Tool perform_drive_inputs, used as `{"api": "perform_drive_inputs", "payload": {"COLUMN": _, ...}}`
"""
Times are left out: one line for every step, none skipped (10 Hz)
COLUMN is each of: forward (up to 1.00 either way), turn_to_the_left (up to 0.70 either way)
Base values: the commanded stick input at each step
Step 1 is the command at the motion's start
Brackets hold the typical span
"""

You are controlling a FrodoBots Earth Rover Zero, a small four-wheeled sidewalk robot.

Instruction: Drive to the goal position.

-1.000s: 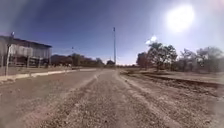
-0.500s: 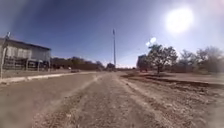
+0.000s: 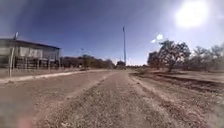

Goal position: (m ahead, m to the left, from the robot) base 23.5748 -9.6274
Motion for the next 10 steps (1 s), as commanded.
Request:
{"api": "perform_drive_inputs", "payload": {"forward": 0.70, "turn_to_the_left": 0.00}}
{"api": "perform_drive_inputs", "payload": {"forward": 0.70, "turn_to_the_left": 0.00}}
{"api": "perform_drive_inputs", "payload": {"forward": 0.70, "turn_to_the_left": 0.00}}
{"api": "perform_drive_inputs", "payload": {"forward": 0.70, "turn_to_the_left": 0.00}}
{"api": "perform_drive_inputs", "payload": {"forward": 0.70, "turn_to_the_left": 0.00}}
{"api": "perform_drive_inputs", "payload": {"forward": 0.70, "turn_to_the_left": 0.00}}
{"api": "perform_drive_inputs", "payload": {"forward": 0.70, "turn_to_the_left": 0.00}}
{"api": "perform_drive_inputs", "payload": {"forward": 0.70, "turn_to_the_left": 0.00}}
{"api": "perform_drive_inputs", "payload": {"forward": 0.70, "turn_to_the_left": 0.00}}
{"api": "perform_drive_inputs", "payload": {"forward": 0.70, "turn_to_the_left": 0.00}}
